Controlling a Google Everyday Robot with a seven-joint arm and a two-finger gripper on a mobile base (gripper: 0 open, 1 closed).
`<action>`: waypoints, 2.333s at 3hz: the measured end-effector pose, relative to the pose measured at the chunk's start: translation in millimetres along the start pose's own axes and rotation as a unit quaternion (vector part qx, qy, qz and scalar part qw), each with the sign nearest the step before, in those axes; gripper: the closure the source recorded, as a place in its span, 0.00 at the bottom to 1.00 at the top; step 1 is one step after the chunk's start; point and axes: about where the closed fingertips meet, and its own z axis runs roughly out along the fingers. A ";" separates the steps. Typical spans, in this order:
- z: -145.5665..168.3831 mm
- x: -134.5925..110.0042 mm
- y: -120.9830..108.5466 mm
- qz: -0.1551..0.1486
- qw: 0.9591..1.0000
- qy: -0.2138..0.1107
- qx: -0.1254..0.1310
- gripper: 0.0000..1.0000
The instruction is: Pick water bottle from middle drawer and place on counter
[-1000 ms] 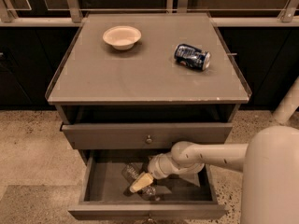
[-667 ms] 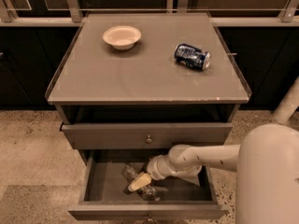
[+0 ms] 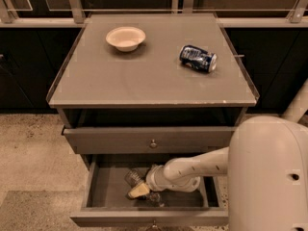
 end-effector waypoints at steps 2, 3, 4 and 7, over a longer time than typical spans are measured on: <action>-1.0 24.4 9.7 -0.005 1.000 0.013 0.016 0.57; -1.0 24.4 9.7 -0.005 1.000 0.013 0.016 0.78; -1.0 24.4 9.8 -0.005 1.000 0.013 0.016 0.99; -93.5 18.6 0.5 0.002 1.000 0.001 0.000 1.00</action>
Offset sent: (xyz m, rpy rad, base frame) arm -0.0214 -0.0067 -0.0130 -0.0395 -0.0045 -0.0069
